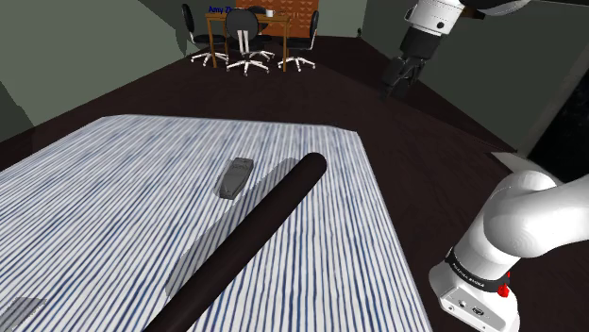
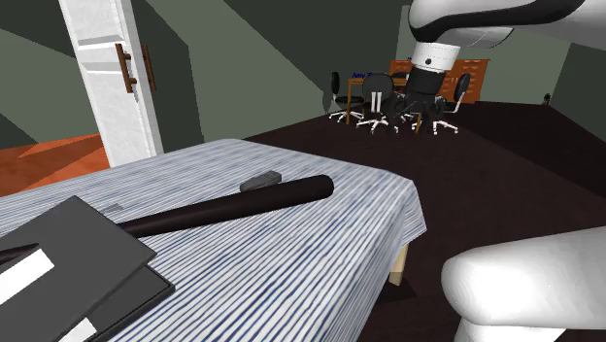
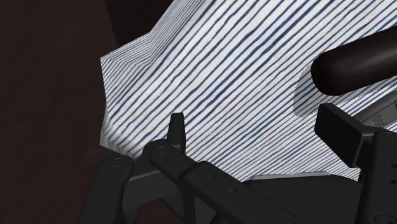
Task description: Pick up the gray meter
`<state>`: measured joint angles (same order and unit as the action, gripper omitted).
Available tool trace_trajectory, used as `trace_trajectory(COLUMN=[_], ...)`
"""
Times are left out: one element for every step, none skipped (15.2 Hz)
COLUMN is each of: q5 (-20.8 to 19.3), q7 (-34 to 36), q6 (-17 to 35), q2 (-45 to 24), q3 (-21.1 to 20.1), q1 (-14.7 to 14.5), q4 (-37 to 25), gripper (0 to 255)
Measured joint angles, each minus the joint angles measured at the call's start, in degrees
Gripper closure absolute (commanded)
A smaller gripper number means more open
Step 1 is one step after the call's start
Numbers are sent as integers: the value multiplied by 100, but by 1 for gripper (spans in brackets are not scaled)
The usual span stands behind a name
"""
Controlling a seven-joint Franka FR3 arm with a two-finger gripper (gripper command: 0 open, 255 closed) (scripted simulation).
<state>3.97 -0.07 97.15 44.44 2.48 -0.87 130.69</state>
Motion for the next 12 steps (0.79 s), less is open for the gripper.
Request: trace_trajectory(q5=[0,26,70,132,187,239,285,333,385,420,462,499], q7=[0,93,246,451,655,863,1061,1272,1496,1692,1911,2150], q6=[0,14,79,138,165,189,266,311,352,456,532,533], q2=[0,-37,-60,-107,-150,-236,-374,-478,-561,-702,-819,-933], q3=[0,-65,-175,-326,-465,-606,-741,-883,-1033,-1166,-1315,-1470], q1=[0,-1,-5,-16,-20,-23,-21,-22,-28,-20,-21,-25], q4=[0,-13,45,75,79,36,-5,-42,-65,-80,-99,-195], gripper=[0,0,0,0,0,0,0,0,0,0,0,0])
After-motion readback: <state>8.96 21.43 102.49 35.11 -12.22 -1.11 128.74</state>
